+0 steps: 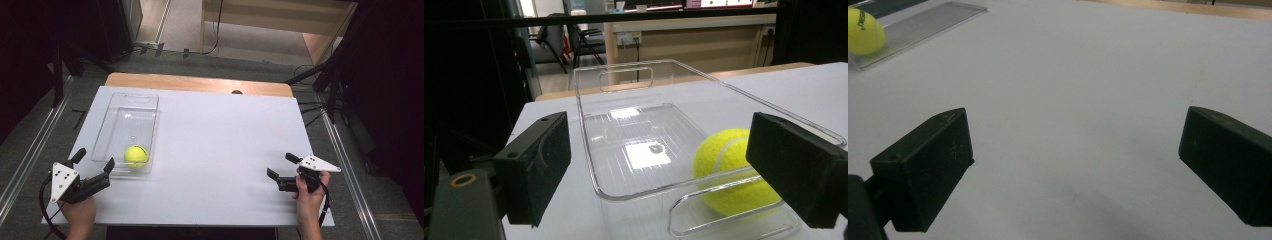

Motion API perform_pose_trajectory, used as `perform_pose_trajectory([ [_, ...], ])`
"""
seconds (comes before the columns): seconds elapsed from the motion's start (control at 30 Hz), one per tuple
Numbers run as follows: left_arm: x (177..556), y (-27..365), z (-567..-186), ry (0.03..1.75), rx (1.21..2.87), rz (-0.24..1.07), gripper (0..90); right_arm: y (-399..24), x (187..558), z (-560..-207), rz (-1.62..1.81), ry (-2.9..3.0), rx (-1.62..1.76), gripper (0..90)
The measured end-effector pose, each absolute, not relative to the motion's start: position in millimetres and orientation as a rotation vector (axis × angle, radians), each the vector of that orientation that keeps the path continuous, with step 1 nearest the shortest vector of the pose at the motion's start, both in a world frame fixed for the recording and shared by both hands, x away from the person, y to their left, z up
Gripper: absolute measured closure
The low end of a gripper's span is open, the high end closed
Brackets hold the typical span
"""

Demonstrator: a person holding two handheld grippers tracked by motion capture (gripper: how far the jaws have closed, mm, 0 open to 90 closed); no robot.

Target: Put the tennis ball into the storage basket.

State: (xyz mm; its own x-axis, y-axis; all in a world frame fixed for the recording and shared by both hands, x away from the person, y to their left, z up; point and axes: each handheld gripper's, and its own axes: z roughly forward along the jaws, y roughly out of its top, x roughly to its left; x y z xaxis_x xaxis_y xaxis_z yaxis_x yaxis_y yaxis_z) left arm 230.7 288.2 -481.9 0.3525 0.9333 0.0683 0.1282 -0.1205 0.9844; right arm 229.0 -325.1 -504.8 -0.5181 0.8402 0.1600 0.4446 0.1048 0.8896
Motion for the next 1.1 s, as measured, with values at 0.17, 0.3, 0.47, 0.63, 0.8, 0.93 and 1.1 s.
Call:
perform_pose_trajectory([
  [0.17, 230.7, 288.3, -481.8, 1.0, 1.53, 0.933, 11.3, -330.4, 223.6, -506.9, 1.402, 1.976, 1.262, 0.0],
  [0.3, 230.7, 288.5, -481.7, 1.002, 1.529, 0.931, 11.3, -334.2, 219.2, -509.1, 1.408, 1.961, 1.268, 0.0],
  [0.47, 230.9, 289.6, -481.6, 1.008, 1.521, 0.927, 11.3, -340.0, 212.9, -509.5, 1.422, 1.928, 1.264, 0.0],
  [0.63, 231.1, 290.0, -481.4, 1.009, 1.517, 0.926, 11.3, -348.5, 205.0, -511.3, 1.443, 1.887, 1.282, 0.0],
  [0.8, 231.5, 290.5, -481.4, 1.005, 1.515, 0.925, 11.3, -354.6, 200.7, -511.4, 1.462, 1.85, 1.277, 0.0],
  [0.93, 231.6, 290.4, -481.4, 1.006, 1.517, 0.925, 11.3, -357.4, 199.8, -512.2, 1.46, 1.835, 1.288, 0.0],
  [1.1, 232.0, 290.4, -481.3, 1.006, 1.517, 0.926, 11.3, -358.7, 199.0, -512.9, 1.458, 1.819, 1.301, 0.0],
])
